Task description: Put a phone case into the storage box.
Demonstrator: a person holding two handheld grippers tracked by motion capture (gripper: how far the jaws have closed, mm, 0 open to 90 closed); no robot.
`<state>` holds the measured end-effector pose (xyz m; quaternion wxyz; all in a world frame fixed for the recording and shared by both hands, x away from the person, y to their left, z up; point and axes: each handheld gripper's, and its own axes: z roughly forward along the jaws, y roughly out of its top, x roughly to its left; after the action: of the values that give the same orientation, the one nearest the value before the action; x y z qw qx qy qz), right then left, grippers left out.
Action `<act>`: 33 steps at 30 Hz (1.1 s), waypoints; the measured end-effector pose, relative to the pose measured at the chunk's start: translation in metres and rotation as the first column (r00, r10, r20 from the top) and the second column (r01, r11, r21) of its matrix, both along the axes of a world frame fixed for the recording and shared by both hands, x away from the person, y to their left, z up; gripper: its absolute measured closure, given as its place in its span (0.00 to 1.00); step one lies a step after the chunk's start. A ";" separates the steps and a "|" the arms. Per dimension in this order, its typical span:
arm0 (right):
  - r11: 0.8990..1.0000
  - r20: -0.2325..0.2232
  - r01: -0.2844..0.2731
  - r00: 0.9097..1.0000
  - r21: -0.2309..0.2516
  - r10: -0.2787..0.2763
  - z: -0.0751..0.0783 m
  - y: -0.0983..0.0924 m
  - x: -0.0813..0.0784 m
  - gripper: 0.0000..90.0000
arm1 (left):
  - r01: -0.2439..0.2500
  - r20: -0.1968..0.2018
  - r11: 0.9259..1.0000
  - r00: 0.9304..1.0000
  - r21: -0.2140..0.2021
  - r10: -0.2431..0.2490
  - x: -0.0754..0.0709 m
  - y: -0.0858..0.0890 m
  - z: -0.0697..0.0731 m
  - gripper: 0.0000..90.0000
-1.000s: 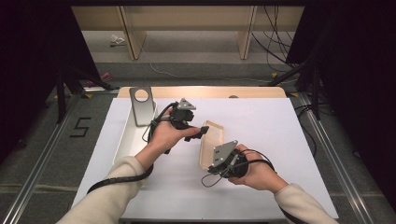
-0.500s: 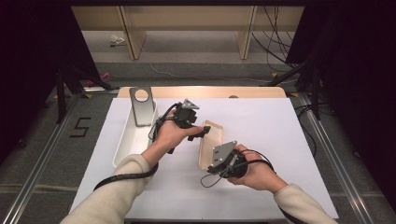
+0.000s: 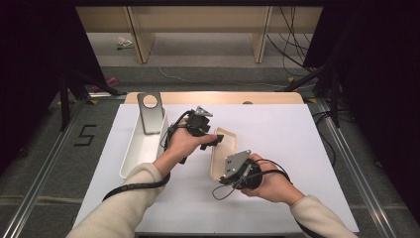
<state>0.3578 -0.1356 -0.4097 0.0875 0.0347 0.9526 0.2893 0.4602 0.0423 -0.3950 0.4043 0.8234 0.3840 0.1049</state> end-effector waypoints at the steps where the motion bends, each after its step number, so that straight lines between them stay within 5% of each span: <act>1: 1.000 0.001 0.001 1.000 -0.001 -0.001 0.000 0.000 0.000 0.98 | -0.002 -0.002 1.000 1.000 -0.001 0.002 0.000 0.000 0.000 0.41; 11: 1.000 0.006 0.000 1.000 -0.003 0.000 0.000 0.000 0.000 0.98 | -0.017 -0.062 1.000 0.998 -0.022 0.015 0.004 0.000 -0.004 0.52; 18: 1.000 0.005 -0.007 1.000 -0.004 0.007 -0.001 0.001 0.000 0.98 | -0.038 -0.094 0.997 0.995 -0.063 0.032 0.005 -0.001 -0.005 0.69; 24: 1.000 0.004 -0.004 1.000 -0.015 0.004 -0.003 0.002 0.001 0.98 | -0.089 -0.119 0.988 0.990 -0.127 0.074 0.002 -0.001 0.002 0.79; 33: 0.999 0.000 0.000 1.000 -0.038 0.000 -0.008 0.002 0.003 0.98 | -0.099 -0.119 0.974 0.990 -0.204 0.075 -0.005 -0.007 0.012 0.89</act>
<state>0.3607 -0.1336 -0.4178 0.0884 0.0329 0.9579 0.2711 0.4548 0.0350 -0.3833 0.4622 0.7631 0.4504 0.0358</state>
